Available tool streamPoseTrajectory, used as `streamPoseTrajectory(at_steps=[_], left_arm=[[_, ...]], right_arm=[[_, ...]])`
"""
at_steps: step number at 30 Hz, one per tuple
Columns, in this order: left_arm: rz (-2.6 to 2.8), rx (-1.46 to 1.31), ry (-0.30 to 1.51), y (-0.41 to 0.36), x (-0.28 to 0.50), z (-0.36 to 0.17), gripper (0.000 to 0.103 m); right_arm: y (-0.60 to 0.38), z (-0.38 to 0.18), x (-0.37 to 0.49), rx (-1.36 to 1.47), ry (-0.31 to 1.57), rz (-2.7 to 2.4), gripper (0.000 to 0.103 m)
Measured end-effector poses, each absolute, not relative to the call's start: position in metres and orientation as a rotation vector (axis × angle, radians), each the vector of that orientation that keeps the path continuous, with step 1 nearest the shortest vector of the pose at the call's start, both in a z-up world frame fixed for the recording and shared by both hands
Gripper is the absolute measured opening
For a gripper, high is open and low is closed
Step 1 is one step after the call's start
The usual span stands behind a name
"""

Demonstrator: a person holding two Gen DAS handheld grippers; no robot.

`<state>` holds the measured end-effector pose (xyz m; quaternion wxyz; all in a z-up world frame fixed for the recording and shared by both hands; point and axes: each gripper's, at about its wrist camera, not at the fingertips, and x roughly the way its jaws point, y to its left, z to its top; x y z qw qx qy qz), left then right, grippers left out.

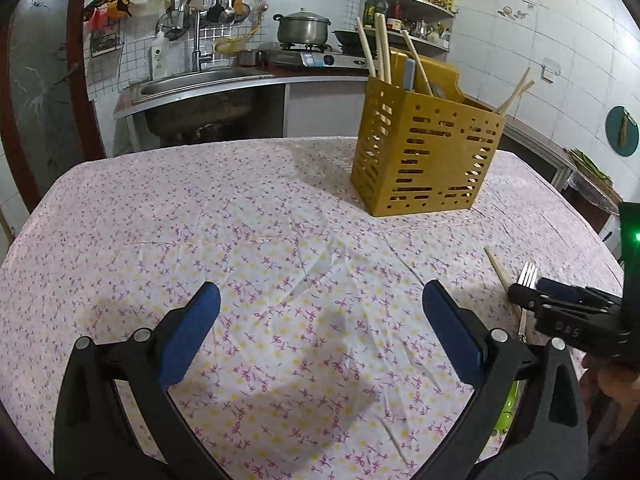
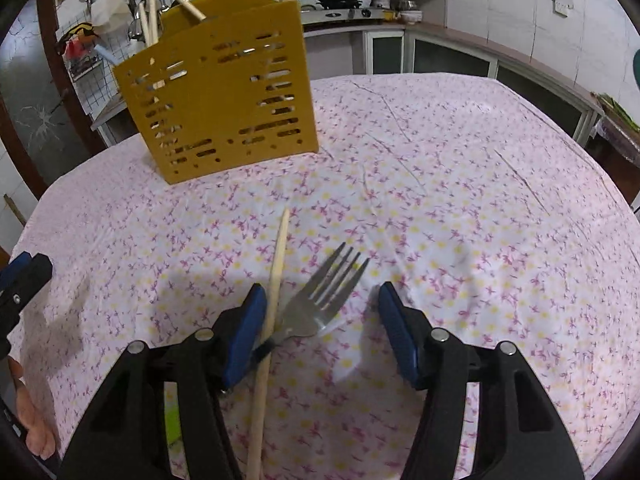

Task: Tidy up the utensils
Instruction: 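Move both open tools back down toward the fork and chopstick on the cloth, then close the right tool on the green-handled fork while the left tool grasps the chopstick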

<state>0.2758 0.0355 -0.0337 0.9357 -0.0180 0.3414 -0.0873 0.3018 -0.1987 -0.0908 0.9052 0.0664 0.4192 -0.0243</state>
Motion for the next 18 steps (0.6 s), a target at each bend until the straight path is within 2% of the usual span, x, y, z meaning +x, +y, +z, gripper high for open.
streamPoseTrajectory(at_steps=[1, 2, 11, 13, 18], left_arm=[[-0.180, -0.030, 0.694, 0.034, 0.275, -0.033, 0.098], [-0.181, -0.018, 0.689, 0.031, 0.273, -0.032, 0.098], [-0.193, 0.047, 0.685, 0.015, 0.267, -0.035, 0.098], [-0.198, 0.054, 0.686, 0.012, 0.265, -0.036, 0.098], [-0.220, 0.050, 0.702, 0.009, 0.264, -0.037, 0.098]], right_arm=[[-0.196, -0.091, 0.302, 0.135, 0.864, -0.039, 0.046], [-0.195, -0.091, 0.302, 0.138, 0.861, -0.026, 0.043], [-0.214, -0.090, 0.304, 0.253, 0.855, 0.060, 0.025], [-0.214, -0.089, 0.306, 0.245, 0.856, 0.059, 0.010], [-0.225, -0.091, 0.310, 0.294, 0.876, 0.116, 0.010]])
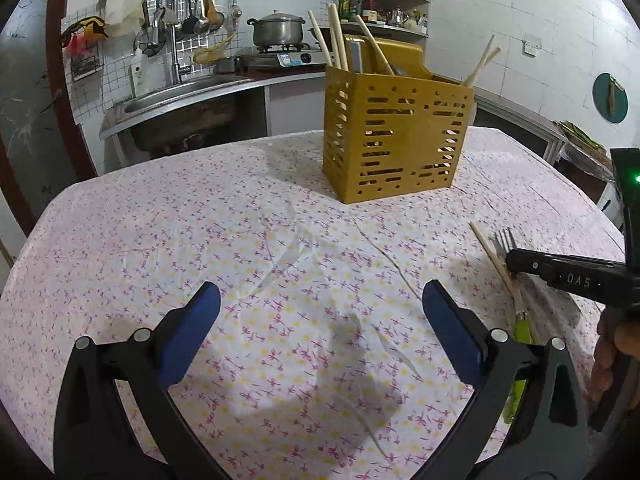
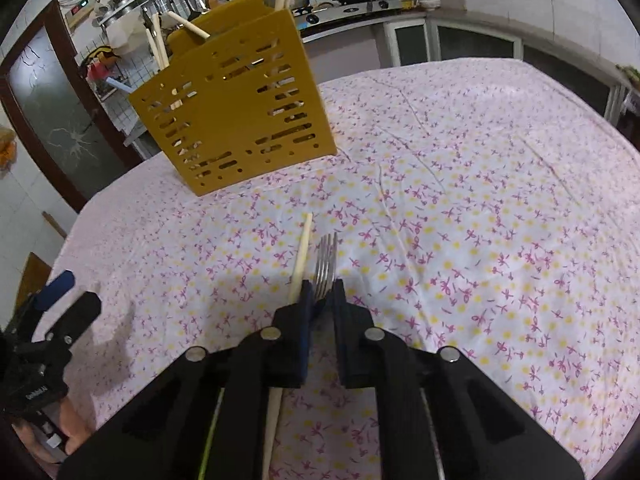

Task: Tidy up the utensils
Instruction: 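Close the right tool on the green-handled fork while the left tool grasps the chopstick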

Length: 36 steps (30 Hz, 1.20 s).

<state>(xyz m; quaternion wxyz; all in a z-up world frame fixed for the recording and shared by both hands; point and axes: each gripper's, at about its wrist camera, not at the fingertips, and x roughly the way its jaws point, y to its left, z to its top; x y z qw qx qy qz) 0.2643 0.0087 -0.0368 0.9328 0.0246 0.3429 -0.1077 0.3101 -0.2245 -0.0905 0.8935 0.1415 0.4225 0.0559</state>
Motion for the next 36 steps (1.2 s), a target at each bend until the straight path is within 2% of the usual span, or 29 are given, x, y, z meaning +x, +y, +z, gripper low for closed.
streamPoseTrajectory(at_steps=[12, 28, 34, 36], left_arm=[[-0.244, -0.024, 0.783, -0.009, 0.271, -0.034, 0.098], [-0.362, -0.092, 0.910, -0.108, 0.285, -0.035, 0.097], [-0.380, -0.088, 0.940, -0.132, 0.290, -0.038, 0.090], [-0.385, -0.085, 0.956, -0.140, 0.294, -0.040, 0.079]], right_arm=[[-0.239, -0.080, 0.314, 0.279, 0.863, 0.182, 0.004], [-0.335, -0.077, 0.310, 0.359, 0.870, 0.204, 0.002], [-0.349, -0.078, 0.311, 0.324, 0.871, 0.183, 0.002], [-0.351, -0.078, 0.310, 0.319, 0.864, 0.170, 0.002]])
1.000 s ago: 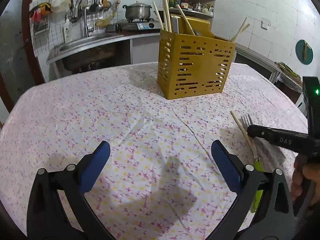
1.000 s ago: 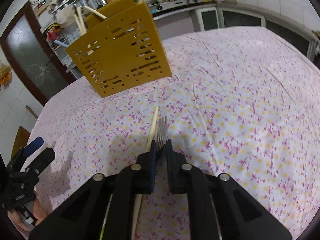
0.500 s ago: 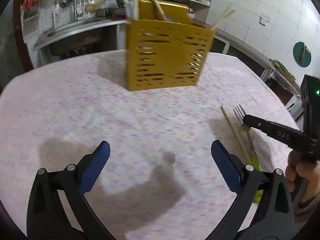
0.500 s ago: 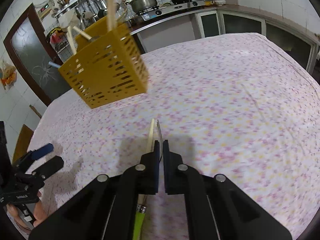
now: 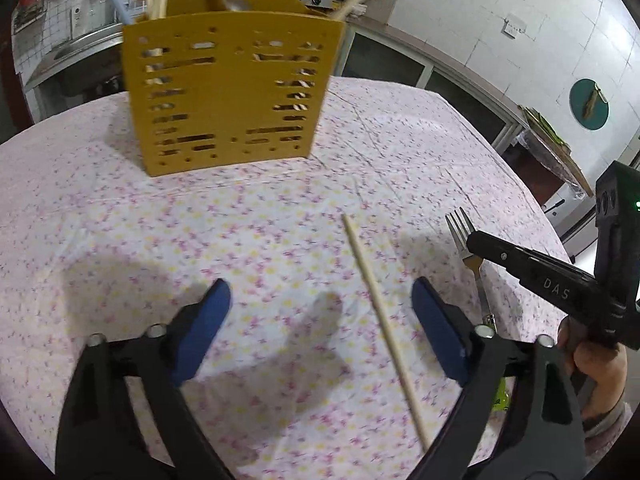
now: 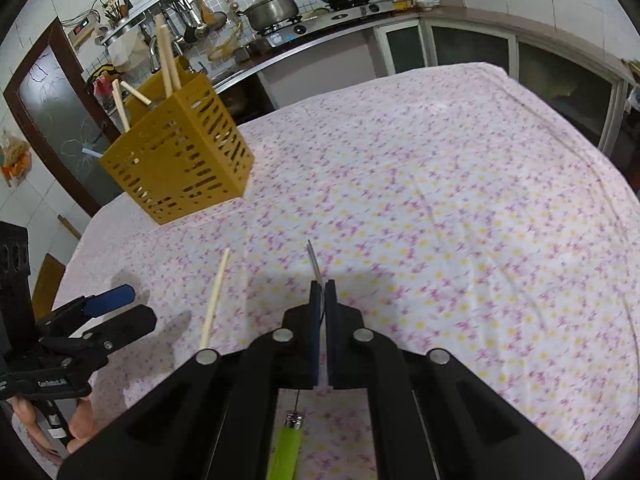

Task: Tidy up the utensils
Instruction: 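Close the right tool on the green-handled fork while the left tool grasps the chopstick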

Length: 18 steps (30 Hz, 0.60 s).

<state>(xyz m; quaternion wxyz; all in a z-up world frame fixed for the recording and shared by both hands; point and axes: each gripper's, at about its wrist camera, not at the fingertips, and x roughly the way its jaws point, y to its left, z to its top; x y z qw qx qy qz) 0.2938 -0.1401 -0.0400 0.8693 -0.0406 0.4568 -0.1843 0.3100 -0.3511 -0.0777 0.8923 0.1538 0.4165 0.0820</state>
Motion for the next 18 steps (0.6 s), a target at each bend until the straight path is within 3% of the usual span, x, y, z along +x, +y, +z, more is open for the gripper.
streamPoseTrajectory(at_steps=[1, 3, 5, 13, 15, 18], left_arm=[[-0.386, -0.081, 0.970, -0.145, 0.296, -0.042, 0.075], [-0.390, -0.069, 1.006, -0.157, 0.302, -0.049, 0.056], [-0.380, -0.050, 1.019, -0.168, 0.305, -0.054, 0.051], [-0.302, 0.009, 1.010, -0.196, 0.314, -0.064, 0.049], [-0.267, 0.054, 1.001, -0.201, 0.315, -0.065, 0.038], [-0.245, 0.088, 0.991, -0.207, 0.317, -0.066, 0.029]], right_arm=[[-0.353, -0.079, 0.310, 0.326, 0.863, 0.169, 0.002], [-0.354, -0.082, 0.309, 0.328, 0.859, 0.158, 0.002], [-0.358, -0.087, 0.310, 0.352, 0.859, 0.158, 0.002], [-0.355, -0.089, 0.309, 0.338, 0.842, 0.139, 0.002], [-0.354, -0.089, 0.308, 0.329, 0.841, 0.134, 0.002], [-0.352, -0.088, 0.307, 0.323, 0.835, 0.133, 0.002]])
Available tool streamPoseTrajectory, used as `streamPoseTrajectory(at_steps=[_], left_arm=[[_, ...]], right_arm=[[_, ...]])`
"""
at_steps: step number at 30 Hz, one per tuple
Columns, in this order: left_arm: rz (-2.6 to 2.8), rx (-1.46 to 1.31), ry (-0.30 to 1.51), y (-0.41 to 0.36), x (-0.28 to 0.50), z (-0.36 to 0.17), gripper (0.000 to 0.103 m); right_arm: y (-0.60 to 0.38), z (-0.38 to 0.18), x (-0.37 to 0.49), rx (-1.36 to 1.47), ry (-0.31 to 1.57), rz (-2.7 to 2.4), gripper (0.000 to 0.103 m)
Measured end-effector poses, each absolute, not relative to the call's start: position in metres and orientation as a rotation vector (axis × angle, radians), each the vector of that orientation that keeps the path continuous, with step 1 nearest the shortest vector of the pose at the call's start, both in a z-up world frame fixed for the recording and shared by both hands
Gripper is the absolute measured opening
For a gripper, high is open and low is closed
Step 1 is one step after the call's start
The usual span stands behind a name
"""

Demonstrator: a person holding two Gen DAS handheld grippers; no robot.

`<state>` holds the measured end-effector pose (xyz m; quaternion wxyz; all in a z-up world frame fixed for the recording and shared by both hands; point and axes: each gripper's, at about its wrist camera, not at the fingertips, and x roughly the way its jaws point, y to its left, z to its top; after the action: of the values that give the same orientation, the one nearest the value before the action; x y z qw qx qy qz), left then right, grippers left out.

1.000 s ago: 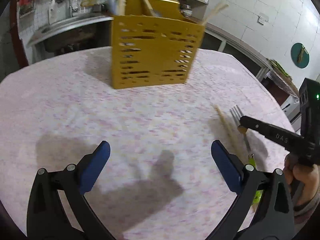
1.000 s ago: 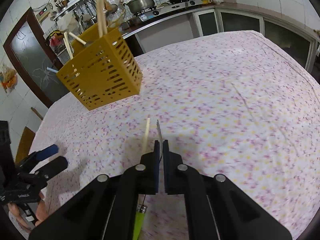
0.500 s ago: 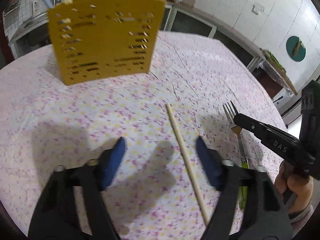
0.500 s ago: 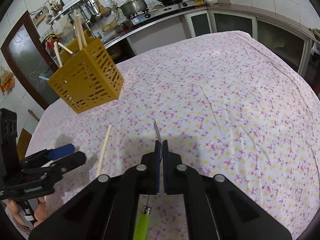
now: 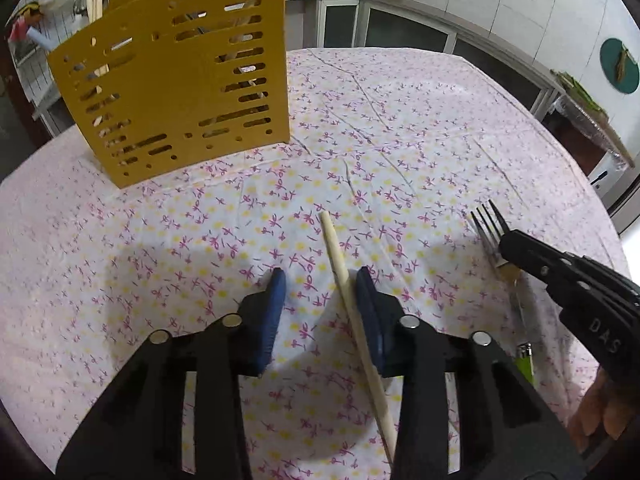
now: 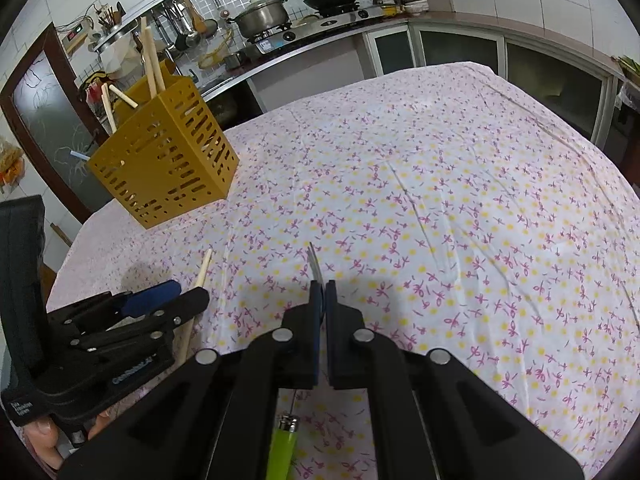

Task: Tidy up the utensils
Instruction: 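Close the right tool on the green-handled fork while the left tool grasps the chopstick, then lift the chopstick and the fork and carry them above the yellow holder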

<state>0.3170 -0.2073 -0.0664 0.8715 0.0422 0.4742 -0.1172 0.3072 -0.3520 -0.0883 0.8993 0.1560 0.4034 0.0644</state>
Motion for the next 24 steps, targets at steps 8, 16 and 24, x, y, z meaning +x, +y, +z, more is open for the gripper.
streamPoseTrajectory(at_steps=[8, 16, 24], left_arm=[[-0.305, 0.042, 1.009, -0.195, 0.325, -0.061, 0.007], [-0.334, 0.001, 0.992, -0.163, 0.318, -0.055, 0.005], [-0.338, -0.010, 1.028, -0.143, 0.315, -0.063, 0.005]], right_arm=[[-0.349, -0.086, 0.302, 0.330, 0.822, 0.152, 0.002], [-0.337, -0.087, 0.301, 0.304, 0.831, 0.179, 0.002], [-0.324, -0.089, 0.302, 0.227, 0.857, 0.158, 0.002]])
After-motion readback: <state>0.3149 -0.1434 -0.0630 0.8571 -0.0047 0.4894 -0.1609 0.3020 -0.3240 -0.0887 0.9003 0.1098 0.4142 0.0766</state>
